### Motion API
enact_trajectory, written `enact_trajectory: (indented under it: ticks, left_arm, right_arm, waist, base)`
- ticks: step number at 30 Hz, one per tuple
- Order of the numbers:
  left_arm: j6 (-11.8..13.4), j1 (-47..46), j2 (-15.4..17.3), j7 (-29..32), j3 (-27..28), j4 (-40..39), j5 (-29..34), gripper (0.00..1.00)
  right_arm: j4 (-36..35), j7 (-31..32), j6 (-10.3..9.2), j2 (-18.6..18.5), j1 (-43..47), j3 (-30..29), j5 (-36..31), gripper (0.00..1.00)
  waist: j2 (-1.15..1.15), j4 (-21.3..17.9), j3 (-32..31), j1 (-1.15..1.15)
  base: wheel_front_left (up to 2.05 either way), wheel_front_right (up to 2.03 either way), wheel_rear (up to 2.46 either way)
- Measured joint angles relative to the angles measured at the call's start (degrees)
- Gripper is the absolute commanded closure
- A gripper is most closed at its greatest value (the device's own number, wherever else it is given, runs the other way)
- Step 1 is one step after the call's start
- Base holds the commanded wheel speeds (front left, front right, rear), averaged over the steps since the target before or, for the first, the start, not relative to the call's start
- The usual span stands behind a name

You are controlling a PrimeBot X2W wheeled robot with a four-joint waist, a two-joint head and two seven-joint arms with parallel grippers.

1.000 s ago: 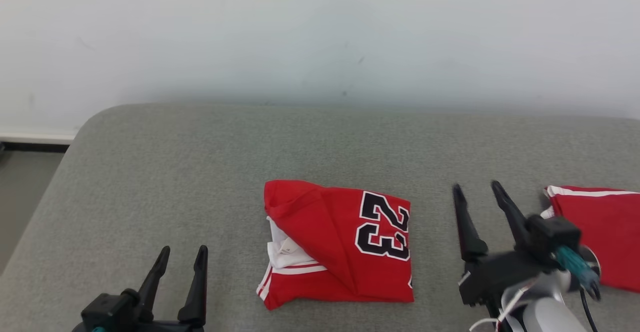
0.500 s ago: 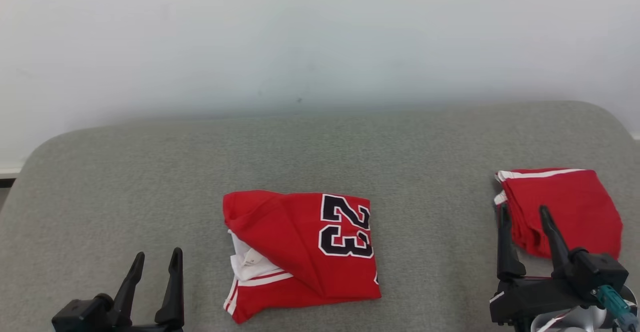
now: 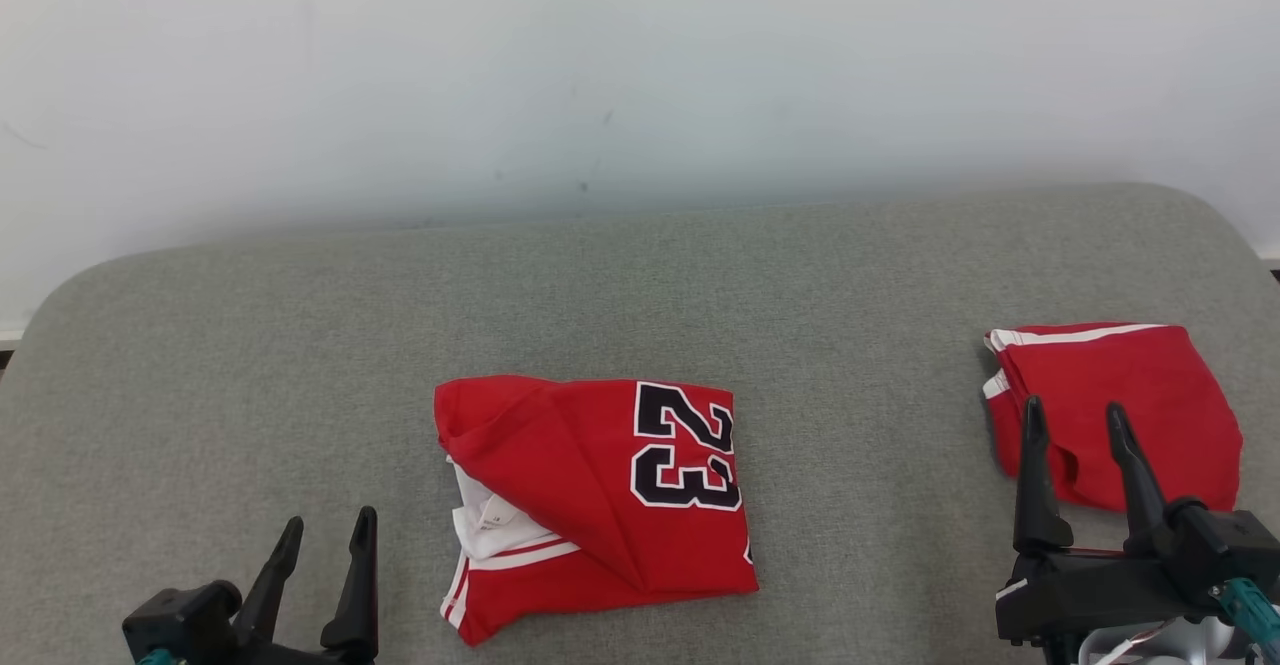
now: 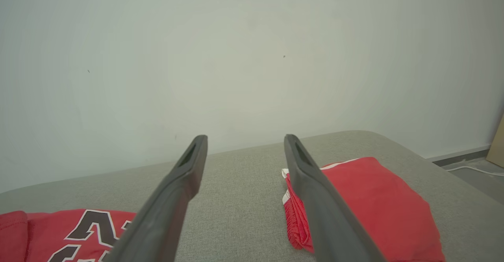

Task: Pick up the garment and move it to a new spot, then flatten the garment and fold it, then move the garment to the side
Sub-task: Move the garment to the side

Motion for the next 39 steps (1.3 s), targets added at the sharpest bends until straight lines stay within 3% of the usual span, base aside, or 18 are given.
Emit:
enact_trajectory:
  ticks: [5, 13, 18, 23, 29, 39]
  left_arm:
    - [0.02, -0.02, 0.02, 0.85, -0.1, -0.05, 0.0, 0.0]
    - [0.09, -0.13, -0.08, 2.8, -0.71, -0.05, 0.01, 0.0]
    - [0.01, -0.7, -0.66, 3.94, -2.12, 0.31, 0.01, 0.0]
    - [0.0, -1.4, -0.77, 5.02, -2.83, 0.47, 0.01, 0.0]
    - [-0.02, -1.4, -0.73, 5.71, -3.0, 0.7, 0.01, 0.0]
    - [-0.02, -1.4, -0.66, 6.44, -3.22, 0.64, 0.01, 0.0]
  right_arm:
    - [1.01, 2.79, 0.01, 0.27, -0.46, 0.65, 1.46, 0.0]
    - [7.34, 19.81, 2.27, -0.25, -8.54, 7.46, 2.23, 0.0]
    - [11.74, 32.87, 2.38, -0.41, -13.93, 11.32, 2.14, 0.0]
    - [16.45, 41.34, 2.88, -0.21, -17.46, 13.62, 2.27, 0.0]
    - [21.04, 47.62, 2.78, 0.18, -19.96, 14.92, 3.12, 0.0]
    - [22.79, 50.52, 2.18, 0.71, -23.19, 15.3, 5.1, 0.0]
  waist:
    - [0.0, 0.85, 0.22, 0.0]
    - [0.0, 1.42, 0.57, 0.0]
    - [0.0, 2.62, 0.81, 0.0]
    - [0.0, 3.94, 1.08, 0.0]
    - [0.0, 5.56, 1.29, 0.0]
    - [0.0, 7.18, 1.96, 0.0]
  base:
    - [0.0, 0.0, 0.0]
    - [0.0, 0.0, 0.0]
    - [0.0, 0.0, 0.0]
    - [0.0, 0.0, 0.0]
    - [0.0, 0.0, 0.0]
    - [0.0, 0.0, 0.0]
